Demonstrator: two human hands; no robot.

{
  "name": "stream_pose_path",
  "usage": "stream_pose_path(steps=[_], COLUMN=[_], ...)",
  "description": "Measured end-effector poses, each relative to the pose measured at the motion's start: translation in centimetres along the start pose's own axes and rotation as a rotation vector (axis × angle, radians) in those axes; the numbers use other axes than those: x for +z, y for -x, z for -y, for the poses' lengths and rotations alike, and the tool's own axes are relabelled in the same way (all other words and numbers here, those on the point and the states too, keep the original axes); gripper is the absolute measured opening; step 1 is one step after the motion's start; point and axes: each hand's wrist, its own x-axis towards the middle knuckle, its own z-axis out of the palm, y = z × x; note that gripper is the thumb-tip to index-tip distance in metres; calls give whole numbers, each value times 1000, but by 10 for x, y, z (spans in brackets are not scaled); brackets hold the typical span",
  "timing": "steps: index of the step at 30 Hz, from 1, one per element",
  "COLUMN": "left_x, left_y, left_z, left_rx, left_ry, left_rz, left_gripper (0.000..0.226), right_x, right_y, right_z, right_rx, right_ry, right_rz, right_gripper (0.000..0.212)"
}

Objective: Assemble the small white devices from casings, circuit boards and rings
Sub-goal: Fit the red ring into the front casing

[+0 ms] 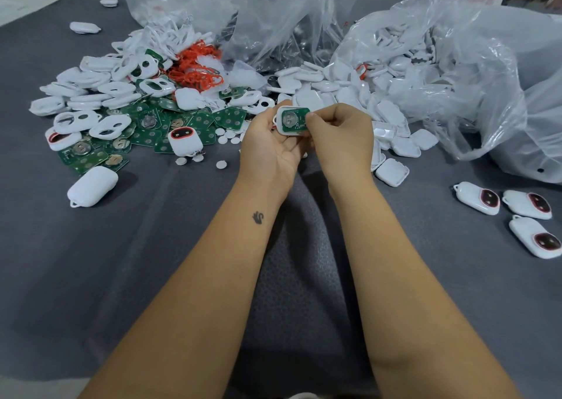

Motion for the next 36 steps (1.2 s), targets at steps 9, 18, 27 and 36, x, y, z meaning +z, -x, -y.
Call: stream_pose_path(steps=[9, 18, 27, 36], left_x=[-1, -4, -8, -10], left_y=[-3, -2, -5, -5], left_z=[6, 4, 1, 1], left_rx=[75, 64, 69, 71], left_ry=[-143, -124, -139, -218], left_rz=[66, 65, 31, 60], left_gripper=[29, 28, 15, 15], right_x=[0, -6, -11, -8], right_y=[-3, -3, -3, -2], right_z=[-1, -2, 2, -1], right_rx=[-40, 6, 166, 95], right_ry=[61, -62, -232, -90], right_rz=[-19, 5, 105, 107], right_gripper=[24, 21, 12, 15])
